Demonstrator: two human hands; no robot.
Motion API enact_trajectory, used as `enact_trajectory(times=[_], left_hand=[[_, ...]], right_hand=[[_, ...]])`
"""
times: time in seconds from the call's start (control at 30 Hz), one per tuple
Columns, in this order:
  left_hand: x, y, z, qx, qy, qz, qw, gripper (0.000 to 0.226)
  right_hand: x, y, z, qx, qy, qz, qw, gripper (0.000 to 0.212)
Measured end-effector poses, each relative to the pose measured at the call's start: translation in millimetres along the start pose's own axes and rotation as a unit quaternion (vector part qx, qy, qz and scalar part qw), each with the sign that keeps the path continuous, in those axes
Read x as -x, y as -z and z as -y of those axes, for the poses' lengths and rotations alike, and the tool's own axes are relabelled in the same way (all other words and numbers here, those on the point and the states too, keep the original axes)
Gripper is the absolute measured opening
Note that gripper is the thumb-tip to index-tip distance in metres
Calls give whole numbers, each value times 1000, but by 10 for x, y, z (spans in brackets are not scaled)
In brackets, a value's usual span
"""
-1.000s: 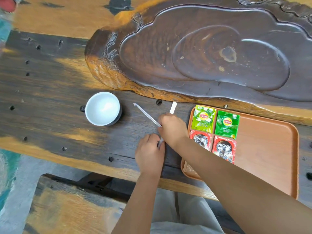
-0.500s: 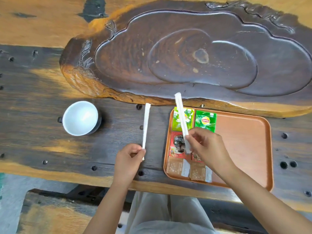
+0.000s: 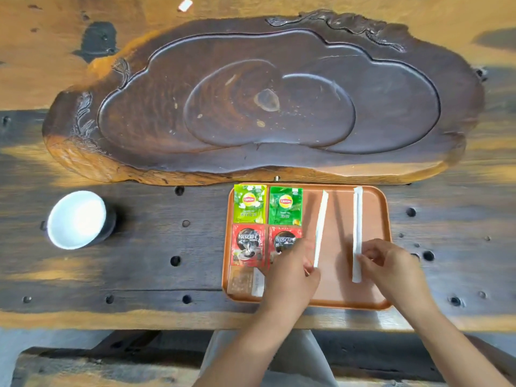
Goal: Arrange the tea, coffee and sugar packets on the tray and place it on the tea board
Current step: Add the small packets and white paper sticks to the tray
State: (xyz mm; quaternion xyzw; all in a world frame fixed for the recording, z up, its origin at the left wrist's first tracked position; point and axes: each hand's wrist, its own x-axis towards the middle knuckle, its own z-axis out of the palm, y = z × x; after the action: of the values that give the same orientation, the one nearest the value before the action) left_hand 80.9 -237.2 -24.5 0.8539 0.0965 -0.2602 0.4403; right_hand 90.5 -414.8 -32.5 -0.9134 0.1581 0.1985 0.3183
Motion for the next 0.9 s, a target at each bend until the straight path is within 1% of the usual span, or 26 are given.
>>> enact_trajectory(times=[0.13,0.23,0.33,0.37,0.43,0.5,0.53,0.63,0.7,0.77,0.83,0.87,0.9], left_hand=[[-93,-222,-66,-22,13,-7,1000,30],[-116,-284,-69,-37,27,-7,999,33],[-88,-271,-68,-80,29,-4,996,24],[-72,-247,-62,-110,18,-6,994,20],[-36,-194,-38,-169,-27,-33,985,16],[-18,-151,-17,-222,-104,-68,967,15],[-25,-155,-2,-246,-143,-70,956,21],[-114,-221,35,-280,-234,-25,931,55],[-185,-250,16,-311,-244,23,918,69],[-230,-255,-44,-369,-249,62,893,71],[-261,-266,-61,-404,-252,103,873,66],[-275,-272,-60,-414,-244,114,869,65],[-282,-277,-65,-422,-243,107,867,64]], right_hand=[[-51,-27,-110,9,-18,27,999,8],[-74,-38,-155,22,-24,35,999,4],[-78,-18,-165,50,-19,36,998,7],[-70,-14,-171,75,-9,30,997,8],[-44,-6,-202,141,42,-17,989,11],[-33,-4,-267,194,119,-79,971,18],[-43,-4,-302,208,159,-92,961,25],[-101,0,-394,245,254,-63,934,50],[-136,-8,-427,268,282,-41,920,56],[-160,-18,-453,294,291,-11,910,58],[-181,-22,-482,317,288,17,903,60],[-193,-24,-506,322,285,27,902,60],[-203,-23,-523,325,279,34,903,61]])
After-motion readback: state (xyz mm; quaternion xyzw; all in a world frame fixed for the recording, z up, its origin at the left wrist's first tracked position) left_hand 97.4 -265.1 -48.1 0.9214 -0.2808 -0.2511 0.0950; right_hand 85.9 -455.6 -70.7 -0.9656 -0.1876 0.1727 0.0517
